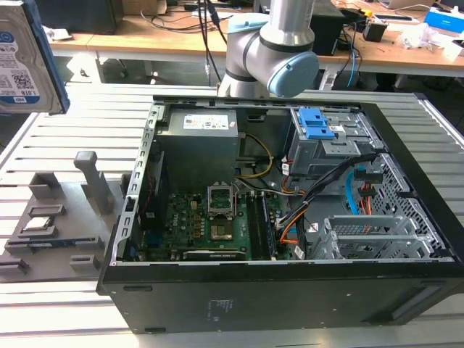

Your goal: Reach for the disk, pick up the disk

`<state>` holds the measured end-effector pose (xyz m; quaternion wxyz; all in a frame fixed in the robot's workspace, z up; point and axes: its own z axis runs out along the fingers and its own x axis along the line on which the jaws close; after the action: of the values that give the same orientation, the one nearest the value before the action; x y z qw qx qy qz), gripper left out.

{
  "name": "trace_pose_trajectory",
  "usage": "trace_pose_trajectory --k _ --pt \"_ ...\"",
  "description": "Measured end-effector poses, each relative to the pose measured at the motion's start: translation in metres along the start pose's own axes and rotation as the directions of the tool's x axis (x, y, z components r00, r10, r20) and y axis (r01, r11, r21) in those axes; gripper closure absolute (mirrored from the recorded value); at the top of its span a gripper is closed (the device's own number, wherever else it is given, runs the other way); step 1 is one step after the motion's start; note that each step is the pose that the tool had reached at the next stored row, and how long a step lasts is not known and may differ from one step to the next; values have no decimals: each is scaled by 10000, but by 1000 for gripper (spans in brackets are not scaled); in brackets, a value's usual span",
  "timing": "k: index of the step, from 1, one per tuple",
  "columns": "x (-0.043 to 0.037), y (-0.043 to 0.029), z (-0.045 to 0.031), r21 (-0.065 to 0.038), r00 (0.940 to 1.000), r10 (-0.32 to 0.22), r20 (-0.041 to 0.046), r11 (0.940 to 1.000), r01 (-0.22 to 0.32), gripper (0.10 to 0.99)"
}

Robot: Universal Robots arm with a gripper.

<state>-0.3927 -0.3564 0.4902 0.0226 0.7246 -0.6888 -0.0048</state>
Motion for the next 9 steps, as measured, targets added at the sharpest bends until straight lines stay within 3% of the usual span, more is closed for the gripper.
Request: trace_pose_trajectory --k 5,9 --pt "3 4 -112 -1 10000 0 -1 10000 0 722" --pt "3 5 -127 1 10000 -1 1 10000 1 722"
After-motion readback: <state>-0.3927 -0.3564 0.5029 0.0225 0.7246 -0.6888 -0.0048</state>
